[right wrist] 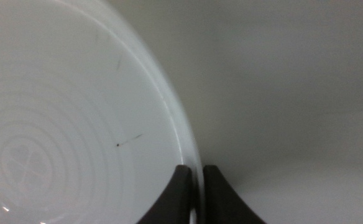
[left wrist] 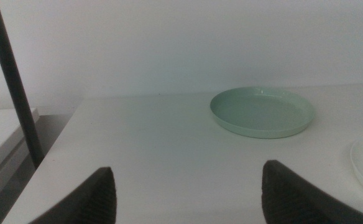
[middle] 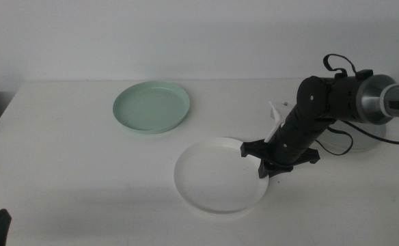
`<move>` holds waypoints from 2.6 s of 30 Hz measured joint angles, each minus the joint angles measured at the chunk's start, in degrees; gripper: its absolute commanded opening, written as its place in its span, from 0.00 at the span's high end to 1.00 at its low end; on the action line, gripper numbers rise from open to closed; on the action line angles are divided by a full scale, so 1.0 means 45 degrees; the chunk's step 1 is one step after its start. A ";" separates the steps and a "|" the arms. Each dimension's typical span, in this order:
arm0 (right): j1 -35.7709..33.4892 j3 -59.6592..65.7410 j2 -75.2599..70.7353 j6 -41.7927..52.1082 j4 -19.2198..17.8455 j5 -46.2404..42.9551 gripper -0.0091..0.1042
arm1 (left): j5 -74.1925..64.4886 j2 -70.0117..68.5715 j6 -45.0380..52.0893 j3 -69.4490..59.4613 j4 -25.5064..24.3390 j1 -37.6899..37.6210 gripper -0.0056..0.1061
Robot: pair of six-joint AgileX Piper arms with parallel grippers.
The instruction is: Stack the three bowls on top of each other.
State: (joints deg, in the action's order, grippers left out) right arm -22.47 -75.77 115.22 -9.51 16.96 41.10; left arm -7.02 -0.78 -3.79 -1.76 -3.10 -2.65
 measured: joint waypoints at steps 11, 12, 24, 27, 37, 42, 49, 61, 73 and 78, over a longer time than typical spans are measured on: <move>0.0577 -0.1503 -0.0518 0.0154 -0.0035 0.1605 0.42 | 0.0000 0.0000 0.0000 0.0000 0.0000 0.0000 0.26; 0.0816 -0.1923 -0.0679 0.0204 -0.0094 0.1938 0.41 | 0.0000 0.0000 0.0000 0.0000 0.0000 0.0000 0.26; 0.5044 -0.5361 -0.0939 0.0474 -0.3048 0.4140 0.45 | 0.0000 0.0000 0.0000 0.0000 0.0000 0.0000 0.26; 0.6149 -0.5410 -0.0736 0.0474 -0.3340 0.4154 0.47 | 0.0000 0.0000 0.0000 0.0000 0.0000 0.0000 0.26; 0.7833 -0.5512 0.1434 0.0514 -0.3118 0.3218 0.50 | 0.0000 0.0000 0.0000 0.0000 0.0000 0.0000 0.26; 0.7833 -0.5602 0.2389 0.0715 -0.2459 0.2332 0.51 | 0.0000 0.0000 0.0000 0.0000 0.0000 0.0000 0.26; 0.7833 -0.5602 0.3205 0.1671 -0.1302 0.1649 0.87 | 0.0000 0.0000 0.0000 0.0000 0.0000 0.0000 0.26; 0.7287 -0.3632 0.0378 0.2718 0.0186 0.0931 0.93 | 0.0000 0.0000 0.0000 0.0000 0.0000 0.0000 0.26; 0.2930 -0.0234 -0.2976 0.3082 0.1274 0.0666 0.93 | 0.0000 0.0000 0.0000 0.0000 0.0000 0.0000 0.26; 0.1548 0.0344 -0.2918 0.2745 0.1299 0.0349 0.93 | 0.0000 0.0000 0.0000 0.0000 0.0000 0.0000 0.26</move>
State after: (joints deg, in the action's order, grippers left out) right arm -15.51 -74.23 102.09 2.84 22.80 42.67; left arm -7.02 -0.78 -3.79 -1.76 -3.10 -2.65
